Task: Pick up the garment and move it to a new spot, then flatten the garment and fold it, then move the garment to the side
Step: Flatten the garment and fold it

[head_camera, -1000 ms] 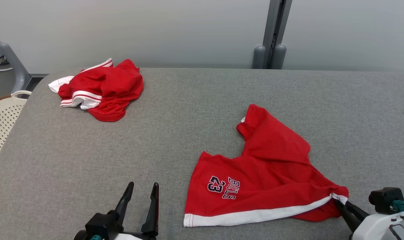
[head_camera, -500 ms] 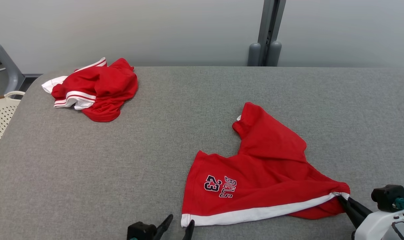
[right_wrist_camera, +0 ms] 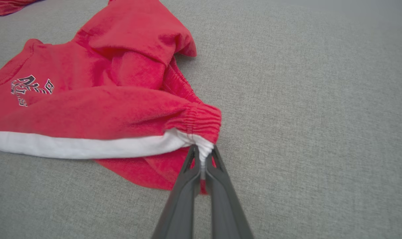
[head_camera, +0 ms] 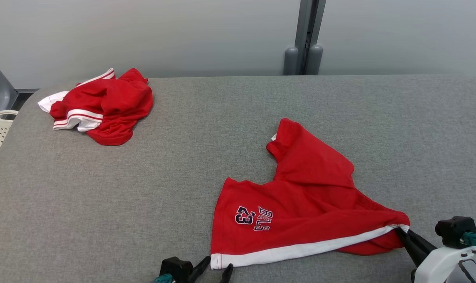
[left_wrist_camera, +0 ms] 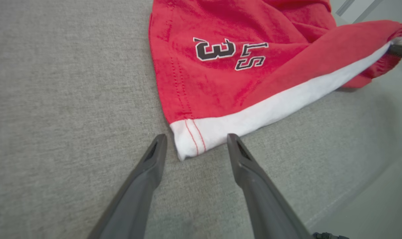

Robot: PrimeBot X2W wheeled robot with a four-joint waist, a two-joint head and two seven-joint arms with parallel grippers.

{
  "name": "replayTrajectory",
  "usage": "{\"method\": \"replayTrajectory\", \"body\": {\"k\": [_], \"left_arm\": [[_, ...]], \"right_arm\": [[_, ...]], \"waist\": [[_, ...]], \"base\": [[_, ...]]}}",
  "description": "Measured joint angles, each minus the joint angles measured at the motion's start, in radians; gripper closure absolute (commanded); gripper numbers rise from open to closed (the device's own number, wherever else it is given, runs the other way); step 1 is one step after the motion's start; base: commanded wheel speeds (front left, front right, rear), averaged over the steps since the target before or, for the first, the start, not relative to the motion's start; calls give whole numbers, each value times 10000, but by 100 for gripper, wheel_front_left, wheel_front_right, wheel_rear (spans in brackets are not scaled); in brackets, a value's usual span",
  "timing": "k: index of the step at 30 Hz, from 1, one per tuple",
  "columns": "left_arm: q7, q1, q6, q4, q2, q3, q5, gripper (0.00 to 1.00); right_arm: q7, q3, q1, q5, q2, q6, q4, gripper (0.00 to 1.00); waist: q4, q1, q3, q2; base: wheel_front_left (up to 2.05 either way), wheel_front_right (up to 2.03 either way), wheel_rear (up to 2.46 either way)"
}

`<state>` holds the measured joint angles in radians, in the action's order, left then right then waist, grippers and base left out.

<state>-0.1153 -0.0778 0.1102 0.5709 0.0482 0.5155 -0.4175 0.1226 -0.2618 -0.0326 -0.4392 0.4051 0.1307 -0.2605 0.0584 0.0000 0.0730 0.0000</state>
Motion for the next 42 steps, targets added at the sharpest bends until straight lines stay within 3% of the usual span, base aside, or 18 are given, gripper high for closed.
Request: {"method": "replayTrajectory", "body": {"k": [3,6,7,9,10,15,20,26,33,42], "left_arm": [[-130,-161,29,148,0,142,-65,10],[-242,-273,33,301,4,351,-219,19],[-267,-333,36,359,0,428,-253,26],[-278,-416,46,479,-2,585,-347,52],[-311,-448,50,529,0,660,-412,58],[-437,-600,90,746,-2,909,-690,75],[-727,-688,90,865,-2,955,-1085,98],[-1373,-731,25,90,-2,238,-1574,100],[-1463,-713,0,-1783,4,-520,-1407,100],[-1480,-402,31,-4410,75,-1001,-1118,100]], "right_arm": [[-23,21,-27,12,-42,0,-46,100],[-92,23,-33,13,-81,0,-100,100],[-102,21,-36,15,-92,0,-117,100],[-121,0,-47,13,-115,0,-140,100],[-138,-15,-61,13,-127,0,-150,100],[-207,-54,-151,12,-138,0,-199,100],[-290,-56,-152,12,-148,0,-240,100],[-625,107,-151,-2,-192,0,-199,100],[-1152,679,-158,-449,-401,0,585,100],[-1195,1452,115,-1498,-660,0,3354,100]], "waist": [[-26,0,11,0],[-45,0,19,0],[-51,0,16,0],[-70,0,11,1],[-81,0,11,0],[-99,0,21,0],[-83,0,4,0],[-33,0,-126,0],[-19,0,-424,0],[-201,0,-863,0]], "base": [[0,0,0],[0,0,0],[0,0,0],[0,0,0],[0,0,0],[0,0,0],[0,0,0],[0,0,0],[0,0,0],[0,0,0]]}}
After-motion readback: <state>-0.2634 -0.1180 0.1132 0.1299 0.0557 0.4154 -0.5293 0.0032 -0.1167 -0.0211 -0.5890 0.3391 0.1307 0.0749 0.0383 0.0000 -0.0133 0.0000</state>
